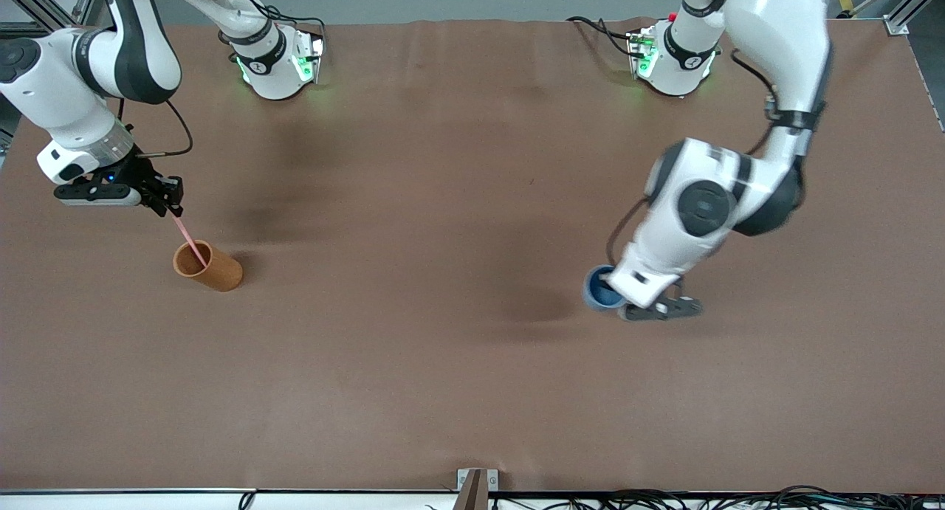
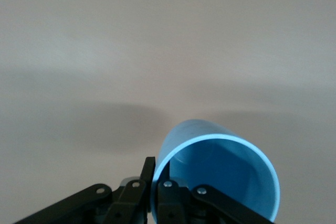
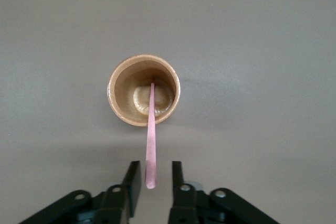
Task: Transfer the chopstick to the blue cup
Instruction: 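Lift the chopstick with the right gripper while the left gripper moves the cup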
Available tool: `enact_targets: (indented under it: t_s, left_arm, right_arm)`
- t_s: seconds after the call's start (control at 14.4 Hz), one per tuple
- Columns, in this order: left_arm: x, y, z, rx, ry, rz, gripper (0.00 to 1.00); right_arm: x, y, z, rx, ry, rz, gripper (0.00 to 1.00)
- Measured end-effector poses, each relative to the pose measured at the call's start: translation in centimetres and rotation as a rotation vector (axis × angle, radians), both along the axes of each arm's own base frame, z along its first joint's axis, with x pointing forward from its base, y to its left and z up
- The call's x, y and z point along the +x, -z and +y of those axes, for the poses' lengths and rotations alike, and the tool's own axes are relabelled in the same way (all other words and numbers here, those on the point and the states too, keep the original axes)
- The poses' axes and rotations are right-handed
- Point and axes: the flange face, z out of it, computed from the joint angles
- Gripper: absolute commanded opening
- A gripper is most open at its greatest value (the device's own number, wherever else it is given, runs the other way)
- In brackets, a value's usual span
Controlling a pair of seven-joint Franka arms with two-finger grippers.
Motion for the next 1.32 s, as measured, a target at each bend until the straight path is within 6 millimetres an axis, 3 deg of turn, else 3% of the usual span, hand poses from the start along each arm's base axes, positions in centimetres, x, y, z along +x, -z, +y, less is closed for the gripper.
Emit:
enact_targets:
  t_s: [0.14, 0.28, 0.49, 0.84, 1.04, 1.11, 1.18, 1.32]
  left_arm:
    - [-3.1, 0.2, -5.6, -0.005, -0.053, 0.005, 0.0]
    - [-5.7, 1.4, -9.8, -0.001, -0.08, 0.018, 0.01]
    - [-8.9, 4.7, -14.5, 0.016, -0.082, 0.044, 0.01]
    - [-8.9, 7.4, -14.6, 0.025, -0.09, 0.054, 0.04]
    - [-9.1, 8.8, -14.6, 0.027, -0.088, 0.057, 0.1]
    - [-9.2, 9.1, -14.5, 0.029, -0.087, 0.059, 0.21]
    - [-9.3, 9.4, -14.4, 0.033, -0.087, 0.063, 0.47]
    - [-9.4, 9.7, -14.3, 0.036, -0.085, 0.067, 0.77]
  right_arm:
    - [0.0, 0.1, 0.0, 0.007, 0.007, 0.002, 0.24]
    - [0.0, 0.3, 0.0, 0.011, 0.011, 0.005, 0.19]
    - [0.0, 0.4, 0.0, 0.014, 0.015, 0.007, 0.09]
    - [0.4, -0.2, -0.1, 0.028, 0.026, 0.011, 0.05]
    - [1.8, -3.6, -0.5, 0.047, 0.023, 0.073, 0.05]
    - [2.3, -5.4, -0.6, 0.056, 0.023, 0.096, 0.05]
    - [2.8, -7.3, -0.7, 0.065, 0.032, 0.121, 0.05]
    - [3.5, -11.8, -0.6, 0.085, 0.061, 0.18, 0.05]
